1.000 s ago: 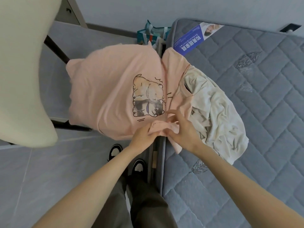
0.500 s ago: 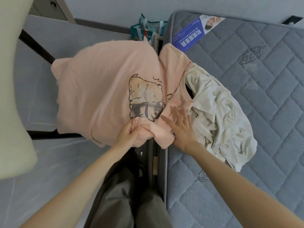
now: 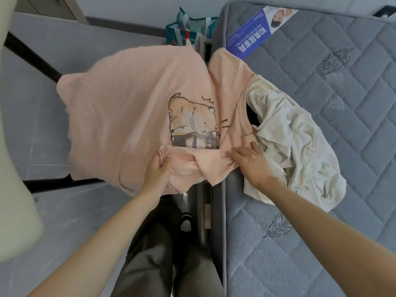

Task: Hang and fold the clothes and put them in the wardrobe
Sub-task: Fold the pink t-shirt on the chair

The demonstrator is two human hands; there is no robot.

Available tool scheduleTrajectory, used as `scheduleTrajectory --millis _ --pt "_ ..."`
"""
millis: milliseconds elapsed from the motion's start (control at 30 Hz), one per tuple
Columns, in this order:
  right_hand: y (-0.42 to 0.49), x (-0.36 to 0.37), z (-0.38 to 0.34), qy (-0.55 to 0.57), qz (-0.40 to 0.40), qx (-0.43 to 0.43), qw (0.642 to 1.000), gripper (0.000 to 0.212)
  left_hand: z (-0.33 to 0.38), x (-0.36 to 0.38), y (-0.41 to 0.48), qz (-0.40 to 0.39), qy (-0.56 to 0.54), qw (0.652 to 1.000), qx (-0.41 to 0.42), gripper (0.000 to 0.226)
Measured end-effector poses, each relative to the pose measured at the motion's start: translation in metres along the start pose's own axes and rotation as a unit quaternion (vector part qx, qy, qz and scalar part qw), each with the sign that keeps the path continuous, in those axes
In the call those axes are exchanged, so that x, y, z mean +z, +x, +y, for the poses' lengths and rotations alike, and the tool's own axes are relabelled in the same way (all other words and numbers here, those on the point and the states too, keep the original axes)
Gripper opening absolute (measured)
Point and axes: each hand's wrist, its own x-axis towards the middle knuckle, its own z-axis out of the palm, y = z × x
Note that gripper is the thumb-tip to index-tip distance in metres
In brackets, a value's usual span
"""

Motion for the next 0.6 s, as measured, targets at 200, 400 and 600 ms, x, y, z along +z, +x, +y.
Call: scheduleTrajectory --millis 200,400,600 --pt "-0.032 -0.016 0.03 -0.057 -0.128 0.144 0.98 0.032 -0.005 0.026 -0.018 -0.081 0.091 0.99 0.066 0.017" --pt "-0.035 -0.026 0.027 -0.003 -0.214 0.199 0.956 0.063 -0.021 0.046 -0.026 -0.101 0.107 0.988 0.038 0.022" --pt "-0.057 -0.012 0.008 0.04 -0.263 0.127 0.955 0.087 -0.03 0.039 -0.013 -0.083 0.141 0.986 0.017 0.016"
